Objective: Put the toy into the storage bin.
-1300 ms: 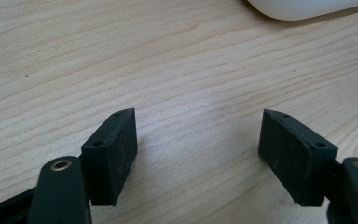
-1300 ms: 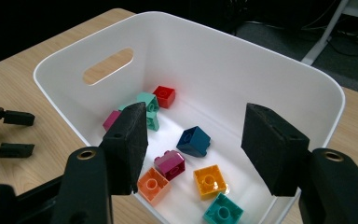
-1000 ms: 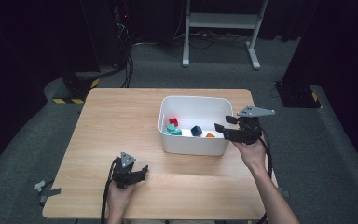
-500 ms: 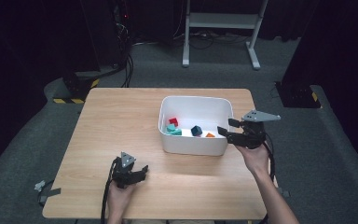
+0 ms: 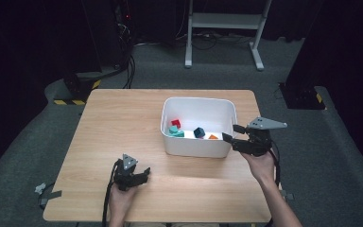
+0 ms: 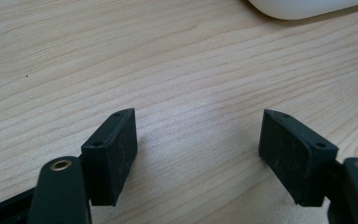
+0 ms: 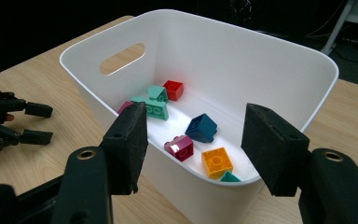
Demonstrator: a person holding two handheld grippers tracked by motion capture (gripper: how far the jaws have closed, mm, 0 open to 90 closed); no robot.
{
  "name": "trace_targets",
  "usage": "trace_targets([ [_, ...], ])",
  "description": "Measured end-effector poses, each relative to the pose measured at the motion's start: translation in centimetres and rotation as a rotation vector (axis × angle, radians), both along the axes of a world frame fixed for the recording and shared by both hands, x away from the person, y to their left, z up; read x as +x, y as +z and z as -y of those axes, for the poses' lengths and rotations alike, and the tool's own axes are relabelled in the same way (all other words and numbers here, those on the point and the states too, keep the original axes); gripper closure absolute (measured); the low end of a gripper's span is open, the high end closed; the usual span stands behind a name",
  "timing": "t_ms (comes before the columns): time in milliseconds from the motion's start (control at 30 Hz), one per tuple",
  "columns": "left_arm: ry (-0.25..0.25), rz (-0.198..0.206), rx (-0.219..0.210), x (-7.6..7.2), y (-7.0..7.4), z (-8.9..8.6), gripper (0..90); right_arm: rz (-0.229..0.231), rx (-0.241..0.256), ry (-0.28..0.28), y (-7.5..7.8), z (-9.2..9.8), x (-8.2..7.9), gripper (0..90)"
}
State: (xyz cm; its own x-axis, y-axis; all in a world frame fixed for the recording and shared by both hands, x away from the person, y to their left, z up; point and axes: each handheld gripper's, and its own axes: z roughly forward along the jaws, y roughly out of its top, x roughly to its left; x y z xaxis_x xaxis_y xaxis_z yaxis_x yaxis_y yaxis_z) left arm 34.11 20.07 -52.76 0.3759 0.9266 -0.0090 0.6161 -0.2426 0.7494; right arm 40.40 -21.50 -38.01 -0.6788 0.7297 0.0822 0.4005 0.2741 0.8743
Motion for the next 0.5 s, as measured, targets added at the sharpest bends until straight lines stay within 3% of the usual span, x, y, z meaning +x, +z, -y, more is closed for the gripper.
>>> trace_targets([
  [500,0.000,0.000,0.002,0.0,0.0,0.0,28.1,0.013,0.022,0.003,-1.0,0.4,-1.5,42.1],
])
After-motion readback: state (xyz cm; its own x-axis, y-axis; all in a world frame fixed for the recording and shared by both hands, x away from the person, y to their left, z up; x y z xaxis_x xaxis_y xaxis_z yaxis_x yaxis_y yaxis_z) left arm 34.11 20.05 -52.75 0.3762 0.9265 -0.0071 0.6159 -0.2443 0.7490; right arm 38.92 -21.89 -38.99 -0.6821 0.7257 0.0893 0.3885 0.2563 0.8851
